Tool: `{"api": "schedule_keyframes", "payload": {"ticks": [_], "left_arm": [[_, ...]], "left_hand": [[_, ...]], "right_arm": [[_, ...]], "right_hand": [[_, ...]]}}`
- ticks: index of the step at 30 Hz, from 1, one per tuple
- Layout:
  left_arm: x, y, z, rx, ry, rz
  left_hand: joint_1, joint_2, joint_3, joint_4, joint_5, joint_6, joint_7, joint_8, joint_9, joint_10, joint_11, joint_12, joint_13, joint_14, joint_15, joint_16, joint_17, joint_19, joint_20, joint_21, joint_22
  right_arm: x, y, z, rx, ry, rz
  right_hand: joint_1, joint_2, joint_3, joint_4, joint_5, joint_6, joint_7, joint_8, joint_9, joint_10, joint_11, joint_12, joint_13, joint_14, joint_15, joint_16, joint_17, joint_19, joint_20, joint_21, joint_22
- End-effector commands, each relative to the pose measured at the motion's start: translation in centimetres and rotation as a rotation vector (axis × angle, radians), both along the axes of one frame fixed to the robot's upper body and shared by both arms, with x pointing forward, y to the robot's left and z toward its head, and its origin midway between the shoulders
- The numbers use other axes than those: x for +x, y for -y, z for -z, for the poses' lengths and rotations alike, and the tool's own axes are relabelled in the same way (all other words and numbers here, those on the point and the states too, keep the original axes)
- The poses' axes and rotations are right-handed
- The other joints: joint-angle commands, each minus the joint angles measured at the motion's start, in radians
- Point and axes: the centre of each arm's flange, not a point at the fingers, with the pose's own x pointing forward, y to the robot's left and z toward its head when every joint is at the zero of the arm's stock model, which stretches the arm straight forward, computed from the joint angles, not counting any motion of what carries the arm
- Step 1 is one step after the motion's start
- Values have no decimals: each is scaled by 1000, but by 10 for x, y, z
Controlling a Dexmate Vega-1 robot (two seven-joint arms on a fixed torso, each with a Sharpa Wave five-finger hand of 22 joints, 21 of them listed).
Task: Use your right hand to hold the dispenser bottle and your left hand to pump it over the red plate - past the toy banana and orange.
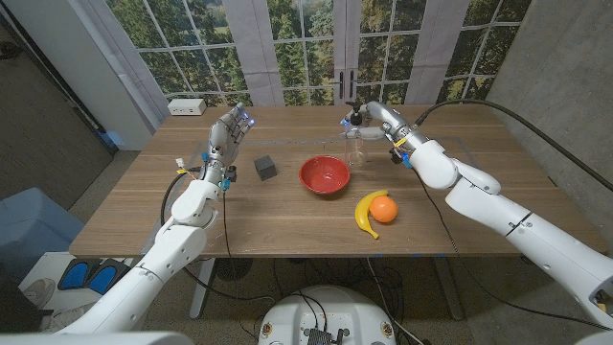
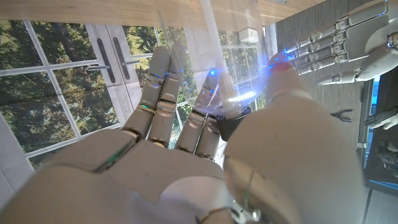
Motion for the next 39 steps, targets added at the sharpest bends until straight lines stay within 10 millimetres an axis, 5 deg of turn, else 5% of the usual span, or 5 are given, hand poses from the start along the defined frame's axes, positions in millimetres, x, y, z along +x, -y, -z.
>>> {"api": "schedule_keyframes", "payload": {"ticks": [1, 24, 39], "left_arm": [[4, -1, 1, -6, 1, 9], [-10, 1, -3, 79, 35, -64], [-17, 11, -25, 181, 89, -89]], "left_hand": [[-8, 65, 8, 1, -1, 8, -1, 3, 3, 8, 1, -2, 1, 8, -17, -2, 0, 9, 3, -6, 3], [2, 66, 10, -15, -1, 10, -2, 4, 3, 8, -2, -3, 1, 10, -17, -3, -4, 11, 3, -12, 3], [16, 62, 3, -44, -6, 32, -6, 10, 3, 16, -1, 0, 1, 25, -13, 2, -5, 13, 5, -18, 3]], "right_arm": [[-6, -16, -9, -88, 32, 46], [-21, -45, -17, -242, 30, 170], [-24, -49, -13, -281, 49, 226]], "right_hand": [[296, 289, -2, 0, 2, 6, 3, -1, 5, 6, -2, -3, 6, 228, -331, 3, 159, -28, -180, 7, -1], [299, 290, -5, 0, 2, 7, 1, -6, 6, 10, -5, -9, 12, 232, -331, -4, 167, -39, -181, 25, -20], [300, 291, -8, 1, 2, 9, 0, -9, 7, 11, -8, -14, 16, 232, -331, -10, 172, -47, -180, 36, -33]]}}
